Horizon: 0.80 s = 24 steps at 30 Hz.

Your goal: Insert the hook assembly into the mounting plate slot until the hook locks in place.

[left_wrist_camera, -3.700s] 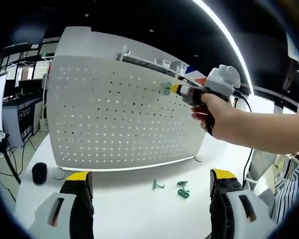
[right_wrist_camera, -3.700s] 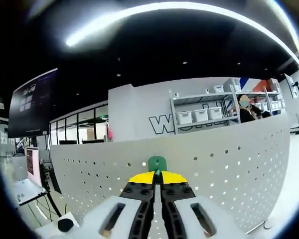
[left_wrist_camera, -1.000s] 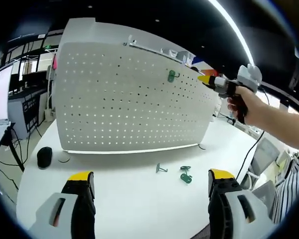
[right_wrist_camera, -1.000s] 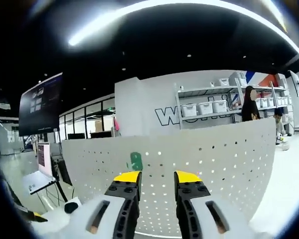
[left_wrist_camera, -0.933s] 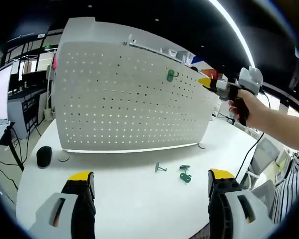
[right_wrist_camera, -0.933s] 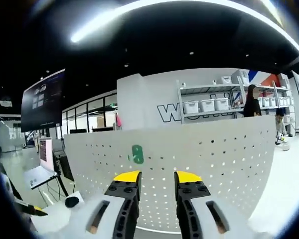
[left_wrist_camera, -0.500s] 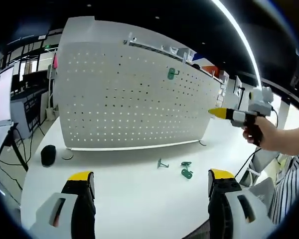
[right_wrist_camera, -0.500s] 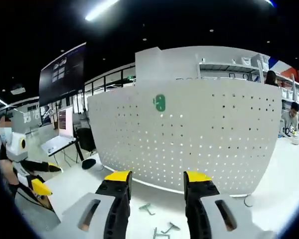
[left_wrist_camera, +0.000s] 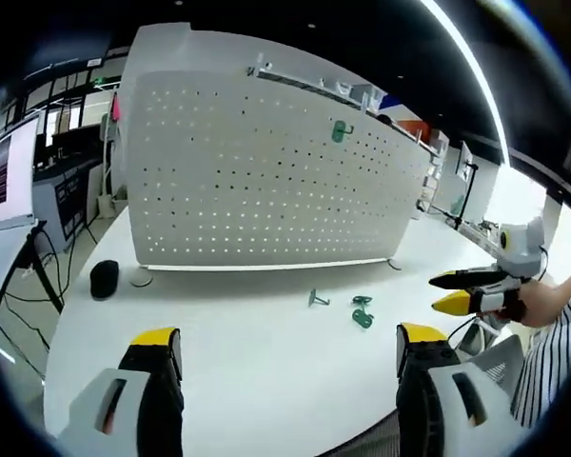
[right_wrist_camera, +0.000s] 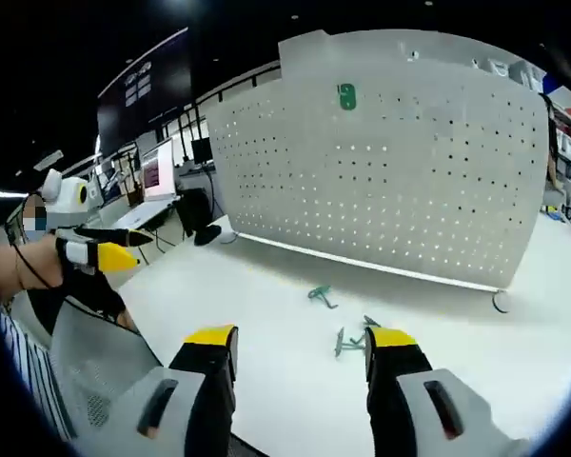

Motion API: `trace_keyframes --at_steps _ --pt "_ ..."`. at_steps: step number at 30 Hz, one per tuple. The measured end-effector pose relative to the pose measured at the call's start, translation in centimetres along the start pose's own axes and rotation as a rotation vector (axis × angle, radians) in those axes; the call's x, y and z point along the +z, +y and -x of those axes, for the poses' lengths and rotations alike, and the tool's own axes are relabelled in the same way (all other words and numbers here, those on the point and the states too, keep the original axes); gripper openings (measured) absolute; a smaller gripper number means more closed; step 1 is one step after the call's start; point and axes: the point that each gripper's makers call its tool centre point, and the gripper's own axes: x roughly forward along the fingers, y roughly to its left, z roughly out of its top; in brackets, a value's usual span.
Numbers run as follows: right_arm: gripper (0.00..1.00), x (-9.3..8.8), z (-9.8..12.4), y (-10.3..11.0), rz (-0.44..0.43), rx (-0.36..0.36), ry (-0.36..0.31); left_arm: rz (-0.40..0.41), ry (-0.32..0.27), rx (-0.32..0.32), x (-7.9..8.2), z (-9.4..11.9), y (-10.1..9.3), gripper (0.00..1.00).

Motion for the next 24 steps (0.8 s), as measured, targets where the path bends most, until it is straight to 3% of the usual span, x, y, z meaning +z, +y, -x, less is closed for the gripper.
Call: trace_keyframes --at_steps 9,19,24 --pt "0.54 -2.8 0.7 1.6 -0.018 0.033 0.057 -0.001 0.021 0.008 -0.8 0.3 -0.3 0.94" --pt "0.53 -2.8 1.3 1.8 -0.027 0.039 0.062 -0.045 0.082 -0.007 -1.3 0.1 -0.8 0.93" --pt "0.52 -2.7 1.5 1.6 -0.019 0.032 0.056 -0.070 0.122 -0.035 -1.9 -1.2 -0.8 0.93"
